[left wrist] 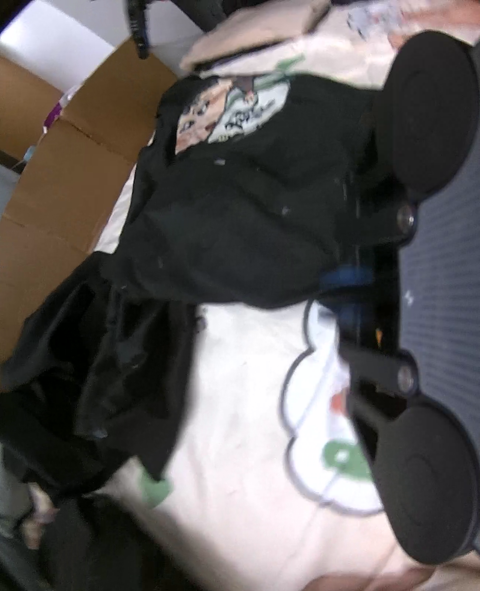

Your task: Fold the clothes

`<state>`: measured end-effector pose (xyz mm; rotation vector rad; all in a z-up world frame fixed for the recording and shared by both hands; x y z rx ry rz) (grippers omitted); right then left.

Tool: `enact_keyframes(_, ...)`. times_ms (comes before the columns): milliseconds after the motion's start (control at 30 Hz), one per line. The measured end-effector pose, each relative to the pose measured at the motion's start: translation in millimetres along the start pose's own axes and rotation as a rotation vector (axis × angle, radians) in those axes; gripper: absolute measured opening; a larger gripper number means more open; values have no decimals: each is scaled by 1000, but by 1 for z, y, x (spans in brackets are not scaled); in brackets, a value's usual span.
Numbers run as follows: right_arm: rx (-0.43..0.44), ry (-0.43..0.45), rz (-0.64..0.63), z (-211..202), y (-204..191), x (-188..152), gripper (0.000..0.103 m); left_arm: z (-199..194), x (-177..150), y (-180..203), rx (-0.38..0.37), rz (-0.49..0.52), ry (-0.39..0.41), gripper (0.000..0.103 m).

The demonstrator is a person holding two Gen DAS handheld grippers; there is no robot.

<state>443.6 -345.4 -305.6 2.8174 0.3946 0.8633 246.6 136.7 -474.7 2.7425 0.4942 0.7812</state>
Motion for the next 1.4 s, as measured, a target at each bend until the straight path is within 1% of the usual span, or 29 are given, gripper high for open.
enact_keyframes(100,59,3,52,-12,-1,-19,43,-11,0,0,7,8,12,4)
enact_keyframes(200,135,-10,98,-21,-9,-46,43,-30,2,-4,23,7,25,4)
enact_keyframes(333,200,-31,143,-31,-22,-86,43,-56,6,-12,50,3,37,4)
enact_keyframes(500,288,-58,185,-41,-43,-129,43,-88,12,-17,114,20,59,3)
enact_keyframes(633,364,-69,187,-45,-67,-151,43,-110,22,-24,159,28,86,3)
enact_keyframes(833,499,-72,201,-47,-109,-177,43,-127,44,-38,231,52,123,3)
enact_keyframes(967,573,-92,188,-44,-141,-190,43,-128,64,-48,285,71,158,3)
enact_keyframes(1067,614,-122,170,-40,-164,-199,43,-119,78,-57,327,75,172,3)
enact_keyframes(1167,642,-126,159,-40,-178,-200,43,-105,88,-66,362,72,177,3)
enact_keyframes(1400,705,-129,135,-40,-208,-201,43,-80,111,-77,410,95,183,3)
Point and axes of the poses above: each gripper's, at about its wrist camera, not at the fingertips, and z roughly the way its jaws point, y to its right, x to its top, the point moved 5 cm from there along z, roughly the way its jaws point, and after that the axes turned 2 degrees about -z, right-handed, at the moved point
